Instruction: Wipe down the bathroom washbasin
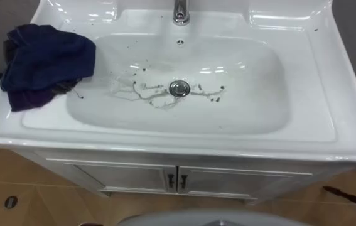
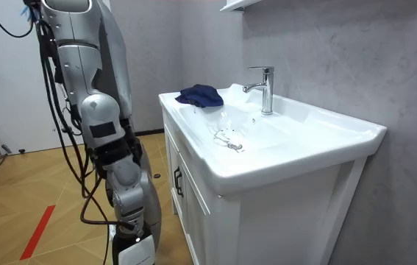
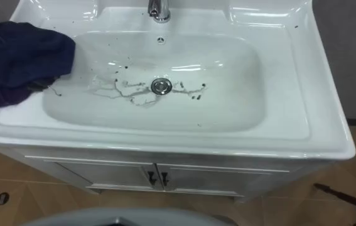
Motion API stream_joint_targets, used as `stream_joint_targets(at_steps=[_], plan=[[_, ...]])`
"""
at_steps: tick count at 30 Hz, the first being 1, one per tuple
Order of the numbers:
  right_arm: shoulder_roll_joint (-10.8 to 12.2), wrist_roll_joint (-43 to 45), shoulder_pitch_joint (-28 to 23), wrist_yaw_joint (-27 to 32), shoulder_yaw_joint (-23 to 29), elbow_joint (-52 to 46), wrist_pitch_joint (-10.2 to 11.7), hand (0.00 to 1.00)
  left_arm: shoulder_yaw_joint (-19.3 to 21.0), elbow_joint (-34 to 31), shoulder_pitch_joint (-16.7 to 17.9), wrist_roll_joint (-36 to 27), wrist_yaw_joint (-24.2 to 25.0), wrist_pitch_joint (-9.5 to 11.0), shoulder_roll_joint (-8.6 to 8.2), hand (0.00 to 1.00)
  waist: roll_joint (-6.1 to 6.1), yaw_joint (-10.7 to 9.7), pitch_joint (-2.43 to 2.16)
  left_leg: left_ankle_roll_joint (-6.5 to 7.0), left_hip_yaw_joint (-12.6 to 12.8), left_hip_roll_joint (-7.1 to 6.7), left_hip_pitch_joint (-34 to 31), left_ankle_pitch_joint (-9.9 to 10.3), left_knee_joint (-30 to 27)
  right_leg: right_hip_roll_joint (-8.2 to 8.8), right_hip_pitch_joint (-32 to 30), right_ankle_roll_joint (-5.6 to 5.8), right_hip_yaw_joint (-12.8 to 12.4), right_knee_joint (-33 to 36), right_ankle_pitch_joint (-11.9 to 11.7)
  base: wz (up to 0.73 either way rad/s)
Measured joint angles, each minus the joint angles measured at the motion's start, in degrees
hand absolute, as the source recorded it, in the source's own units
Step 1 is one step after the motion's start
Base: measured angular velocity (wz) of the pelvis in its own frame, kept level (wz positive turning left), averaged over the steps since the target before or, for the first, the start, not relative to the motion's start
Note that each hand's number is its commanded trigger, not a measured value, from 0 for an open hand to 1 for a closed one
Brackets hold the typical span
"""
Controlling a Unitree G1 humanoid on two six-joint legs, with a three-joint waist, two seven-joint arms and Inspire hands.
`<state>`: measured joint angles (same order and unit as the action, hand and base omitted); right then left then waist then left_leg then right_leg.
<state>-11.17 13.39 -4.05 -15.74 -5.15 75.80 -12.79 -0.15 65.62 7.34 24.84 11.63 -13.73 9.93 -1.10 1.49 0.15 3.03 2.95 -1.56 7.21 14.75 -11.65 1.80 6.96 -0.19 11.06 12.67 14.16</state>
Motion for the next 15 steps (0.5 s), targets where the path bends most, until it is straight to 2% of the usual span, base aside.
stream_joint_targets(at_steps=[4, 8, 12, 15], plan=[[0.0, 0.2, 0.0, -0.2, 0.4, -0.3, -0.6, 0.0, 2.3, 0.2, 0.0, -0.5, -0.6, -0.1, -0.29, 0.0, 0.15, 0.0, -0.02, 0.0, 0.0, -0.06, 0.3, 0.0, 0.0, 0.04, 0.3, 0.04, -0.1, 0.1, 0.1, 0.0], [0.0, 0.2, 0.1, -0.6, 0.2, -0.4, -0.6, 0.0, 2.3, 0.8, -0.1, -1.0, -2.1, -0.1, -0.34, 0.0, 0.3, 0.1, -0.04, -0.01, 0.0, -0.06, 0.4, 0.0, 0.0, -0.06, 0.4, 0.03, -0.3, 0.1, 0.2, 0.0], [0.0, 0.4, 0.1, -0.6, 0.3, -0.4, -0.5, 0.0, 2.3, 1.3, 0.0, -3.8, -3.5, 0.0, -0.39, 0.0, 0.64, 0.2, 0.02, -0.01, -0.1, -0.03, 0.4, 0.1, -0.1, -0.2, 0.4, 0.02, -0.9, 0.1, 0.2, 0.0], [-0.1, 0.3, 0.1, -0.5, 0.4, -0.5, -0.5, 0.0, 3.2, 1.5, 0.8, -6.9, -5.0, 0.1, -0.41, 0.0, 0.94, 0.2, 0.01, 0.0, -0.4, -0.06, 0.5, 0.1, -0.1, -0.13, 0.8, 0.02, -0.5, -0.1, 0.2, 0.02]])
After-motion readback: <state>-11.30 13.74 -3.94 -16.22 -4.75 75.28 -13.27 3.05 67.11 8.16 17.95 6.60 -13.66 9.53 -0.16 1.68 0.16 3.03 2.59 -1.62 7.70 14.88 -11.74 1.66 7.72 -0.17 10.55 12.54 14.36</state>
